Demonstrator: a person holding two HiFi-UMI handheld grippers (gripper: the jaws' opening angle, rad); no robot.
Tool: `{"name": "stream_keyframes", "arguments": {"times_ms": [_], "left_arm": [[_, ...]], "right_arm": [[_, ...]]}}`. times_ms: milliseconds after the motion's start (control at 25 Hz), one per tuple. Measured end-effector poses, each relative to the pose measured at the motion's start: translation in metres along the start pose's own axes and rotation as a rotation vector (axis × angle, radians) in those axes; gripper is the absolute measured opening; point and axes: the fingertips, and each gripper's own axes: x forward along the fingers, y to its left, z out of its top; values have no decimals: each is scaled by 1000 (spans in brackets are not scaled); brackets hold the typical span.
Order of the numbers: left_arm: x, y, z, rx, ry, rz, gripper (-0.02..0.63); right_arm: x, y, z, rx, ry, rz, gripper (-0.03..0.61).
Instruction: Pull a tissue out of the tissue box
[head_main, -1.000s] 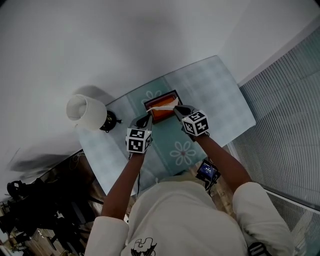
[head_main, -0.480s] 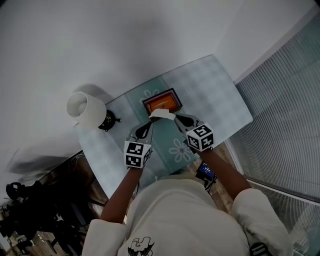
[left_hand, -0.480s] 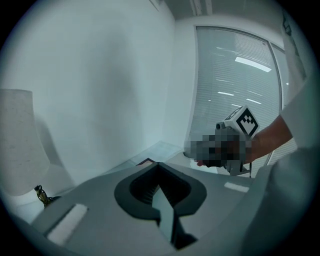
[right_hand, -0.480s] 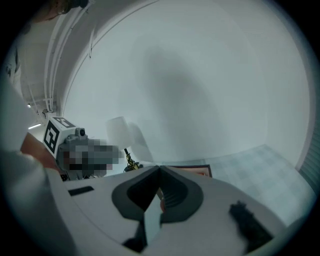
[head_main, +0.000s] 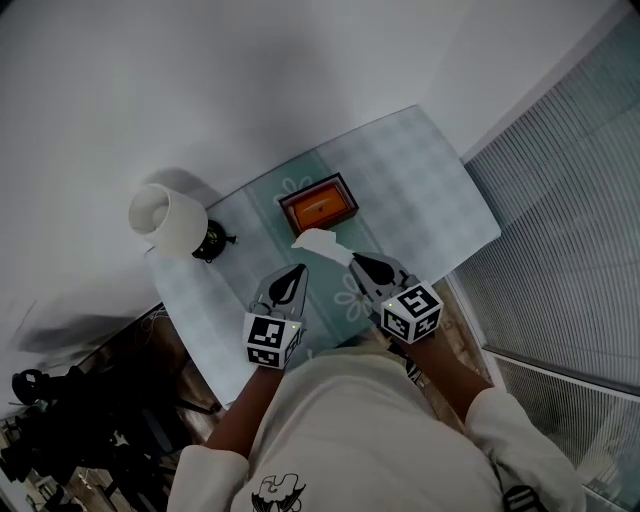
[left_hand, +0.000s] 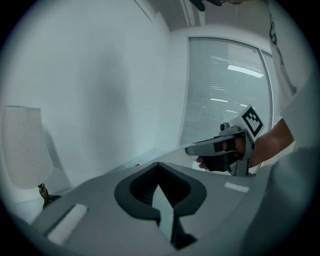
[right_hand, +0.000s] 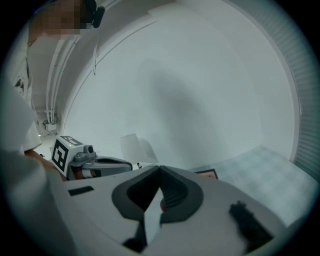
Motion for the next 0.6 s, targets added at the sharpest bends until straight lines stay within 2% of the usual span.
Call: {"name": "stream_keyframes", "arguments": {"times_ms": [320, 440, 600], "left_arm": [[-34, -22, 4, -12, -25, -3, 6], [-38, -26, -3, 9, -14, -7, 6], [-38, -26, 0, -11, -18, 0, 6]], "right_arm": [[-32, 47, -3, 38, -29, 43, 14], [-34, 50, -13, 20, -19, 39, 14], [-32, 47, -16, 41, -17, 26, 14]]}}
